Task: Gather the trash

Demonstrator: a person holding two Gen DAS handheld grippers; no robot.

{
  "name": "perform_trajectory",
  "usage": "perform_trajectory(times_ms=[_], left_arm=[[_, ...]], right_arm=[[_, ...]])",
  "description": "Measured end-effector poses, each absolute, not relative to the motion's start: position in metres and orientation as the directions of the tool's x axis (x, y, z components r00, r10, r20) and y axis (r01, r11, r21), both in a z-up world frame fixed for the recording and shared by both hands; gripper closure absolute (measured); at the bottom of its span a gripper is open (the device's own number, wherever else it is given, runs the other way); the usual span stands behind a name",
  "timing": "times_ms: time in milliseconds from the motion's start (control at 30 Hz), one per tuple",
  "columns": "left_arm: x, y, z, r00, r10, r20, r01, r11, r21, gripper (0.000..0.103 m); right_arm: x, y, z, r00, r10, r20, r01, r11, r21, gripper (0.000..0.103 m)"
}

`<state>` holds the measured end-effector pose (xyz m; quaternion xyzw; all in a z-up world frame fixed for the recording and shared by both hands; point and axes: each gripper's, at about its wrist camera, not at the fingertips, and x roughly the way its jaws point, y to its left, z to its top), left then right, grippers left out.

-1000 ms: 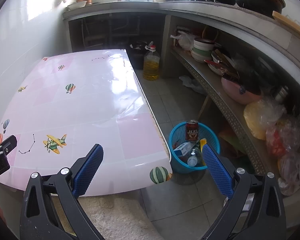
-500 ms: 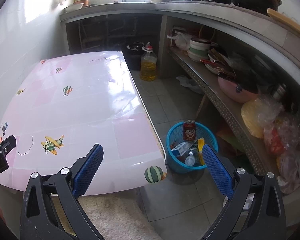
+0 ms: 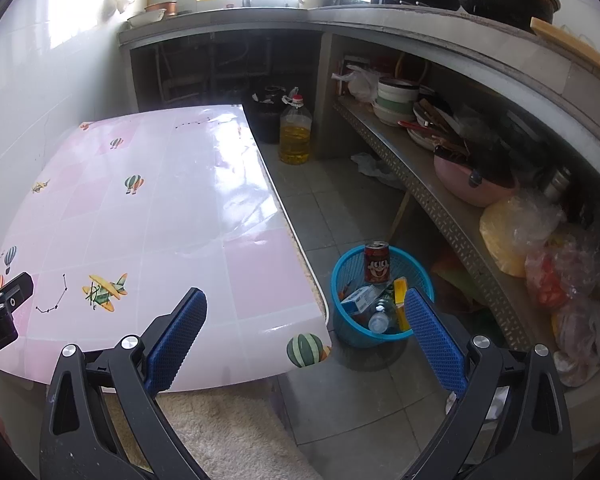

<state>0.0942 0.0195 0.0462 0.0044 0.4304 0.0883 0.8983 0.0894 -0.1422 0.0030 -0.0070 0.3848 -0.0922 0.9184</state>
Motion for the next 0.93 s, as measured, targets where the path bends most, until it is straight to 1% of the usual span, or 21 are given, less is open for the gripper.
perform_trajectory(times_ms=[933], left_arm=[[0.0929,0.0196,0.0477,0.617,0.149,-0.772,-0.149,0.986,0.072,0.006]], right_arm=[[0.0868,-0.1476,0.0043,0.687,-0.184,-0.703,0.179,0.98,-0.081,0.008]])
